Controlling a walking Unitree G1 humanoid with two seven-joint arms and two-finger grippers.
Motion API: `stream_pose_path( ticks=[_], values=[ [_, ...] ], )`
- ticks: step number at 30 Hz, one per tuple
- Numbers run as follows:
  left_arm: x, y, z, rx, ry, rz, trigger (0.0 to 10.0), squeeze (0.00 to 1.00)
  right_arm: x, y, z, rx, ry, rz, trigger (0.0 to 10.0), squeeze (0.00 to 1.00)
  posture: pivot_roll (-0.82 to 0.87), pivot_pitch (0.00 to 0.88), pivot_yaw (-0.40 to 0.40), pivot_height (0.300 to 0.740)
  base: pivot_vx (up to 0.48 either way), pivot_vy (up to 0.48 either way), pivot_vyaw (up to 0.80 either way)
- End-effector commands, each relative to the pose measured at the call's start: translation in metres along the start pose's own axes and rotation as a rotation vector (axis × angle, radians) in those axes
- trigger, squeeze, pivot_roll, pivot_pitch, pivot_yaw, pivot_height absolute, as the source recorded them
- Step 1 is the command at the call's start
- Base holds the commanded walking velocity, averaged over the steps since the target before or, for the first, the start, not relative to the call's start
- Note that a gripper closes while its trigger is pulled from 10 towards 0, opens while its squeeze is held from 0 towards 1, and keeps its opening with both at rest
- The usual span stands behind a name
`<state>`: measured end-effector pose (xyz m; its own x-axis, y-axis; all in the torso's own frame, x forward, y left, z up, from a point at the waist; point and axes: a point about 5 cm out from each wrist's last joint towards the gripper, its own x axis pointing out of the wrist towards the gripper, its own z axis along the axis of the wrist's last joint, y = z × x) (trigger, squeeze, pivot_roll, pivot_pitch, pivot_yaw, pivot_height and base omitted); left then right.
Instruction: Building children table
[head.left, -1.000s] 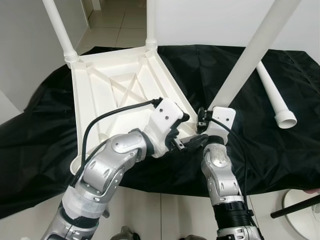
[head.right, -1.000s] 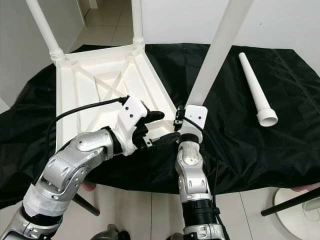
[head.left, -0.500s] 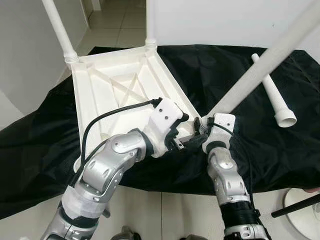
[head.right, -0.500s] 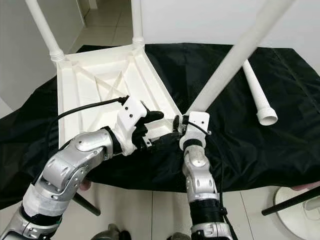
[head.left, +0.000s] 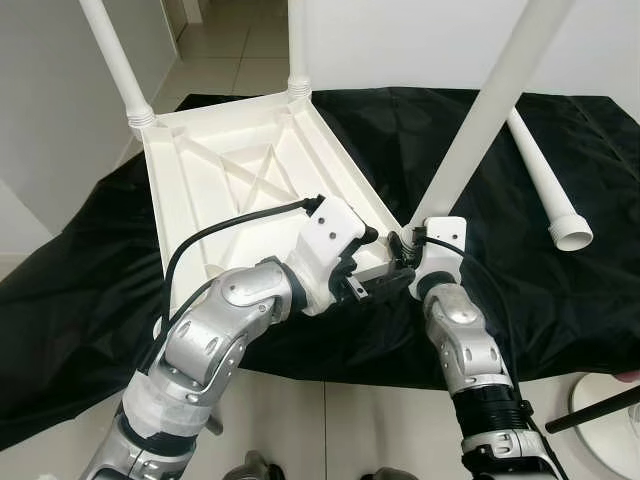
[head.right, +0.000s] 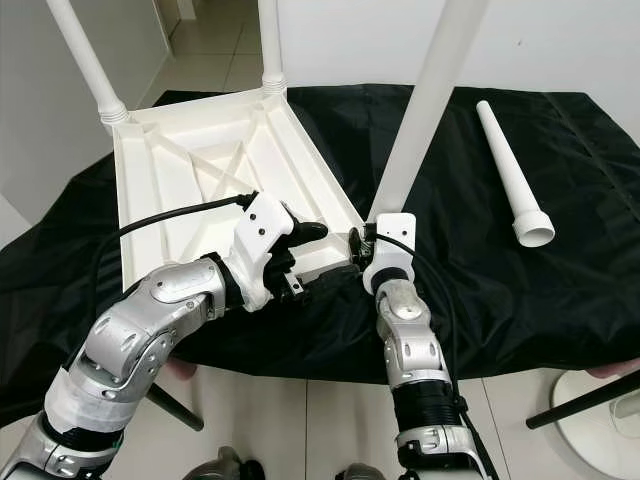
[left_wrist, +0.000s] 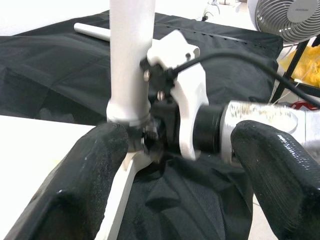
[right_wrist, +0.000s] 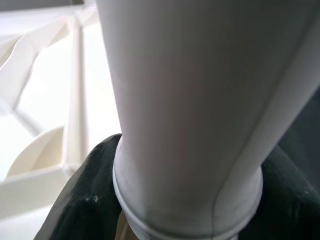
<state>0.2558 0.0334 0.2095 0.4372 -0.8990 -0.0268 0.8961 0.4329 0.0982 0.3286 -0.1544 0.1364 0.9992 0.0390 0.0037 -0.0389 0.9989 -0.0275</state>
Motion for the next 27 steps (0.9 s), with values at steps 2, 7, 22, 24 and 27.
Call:
stream_pose_path(
  ticks=[2,7,22,24,27],
  values=[
    [-0.001,0.004,0.001,0.004,0.004,0.023,10.0,0.0,0.002,-0.003,0.001,0.0,-0.005,0.015,0.0,0.0,-0.04,0.033,0.073,0.74,0.0,0.0,0.0],
    [-0.001,0.004,0.001,0.005,0.003,0.025,10.0,0.0,0.002,-0.008,0.001,-0.009,-0.005,0.015,3.3,0.0,-0.04,0.034,0.074,0.74,0.0,0.0,0.0],
    [0.008,0.023,0.032,-0.052,-0.125,0.017,10.0,1.0,-0.007,-0.017,0.013,-0.084,0.013,0.141,10.0,0.0,-0.03,0.013,0.054,0.74,0.0,0.0,0.0],
    [0.016,0.03,0.041,-0.003,-0.135,0.043,10.0,0.38,-0.008,-0.018,0.017,-0.114,0.025,0.205,10.0,0.0,-0.03,0.013,0.054,0.74,0.0,0.0,0.0],
    [0.021,0.033,0.049,-0.004,-0.163,0.041,10.0,0.0,-0.008,-0.017,0.019,-0.144,0.024,0.237,10.0,0.0,-0.05,0.0,0.061,0.74,0.0,0.0,0.0]
  ],
)
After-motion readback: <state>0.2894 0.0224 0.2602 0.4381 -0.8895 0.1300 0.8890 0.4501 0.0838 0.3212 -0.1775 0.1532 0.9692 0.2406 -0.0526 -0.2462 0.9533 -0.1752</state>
